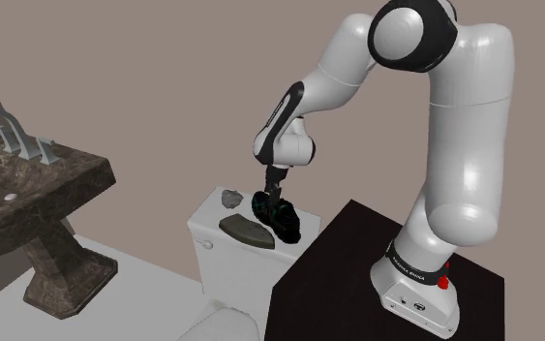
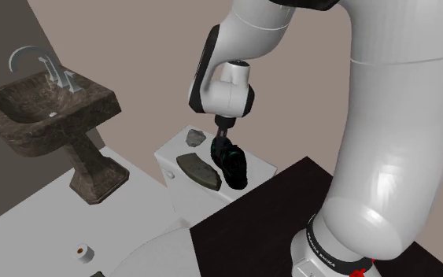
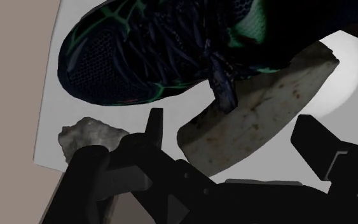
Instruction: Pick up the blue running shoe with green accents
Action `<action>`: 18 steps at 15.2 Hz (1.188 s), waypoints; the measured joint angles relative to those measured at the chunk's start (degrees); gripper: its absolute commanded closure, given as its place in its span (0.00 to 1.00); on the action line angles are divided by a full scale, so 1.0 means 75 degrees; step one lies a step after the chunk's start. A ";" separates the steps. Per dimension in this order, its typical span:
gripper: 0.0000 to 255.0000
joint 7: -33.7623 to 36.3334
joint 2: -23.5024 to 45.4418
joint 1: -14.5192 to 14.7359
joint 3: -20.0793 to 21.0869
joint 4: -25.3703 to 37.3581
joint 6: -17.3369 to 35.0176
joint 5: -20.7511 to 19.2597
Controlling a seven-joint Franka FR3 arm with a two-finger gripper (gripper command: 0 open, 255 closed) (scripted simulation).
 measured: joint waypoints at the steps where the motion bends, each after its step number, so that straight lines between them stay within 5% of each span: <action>1: 0.00 -0.0103 0.0116 -0.0062 0.0076 0.0046 0.0069 0.0104; 3: 0.00 -0.0297 0.0333 -0.0184 0.0231 0.0120 0.0209 0.0304; 4: 1.00 -0.0343 0.0384 -0.0216 0.0264 0.0143 0.0236 0.0346; 18: 1.00 -0.0093 0.0100 -0.0054 0.0046 0.0044 0.0036 0.0077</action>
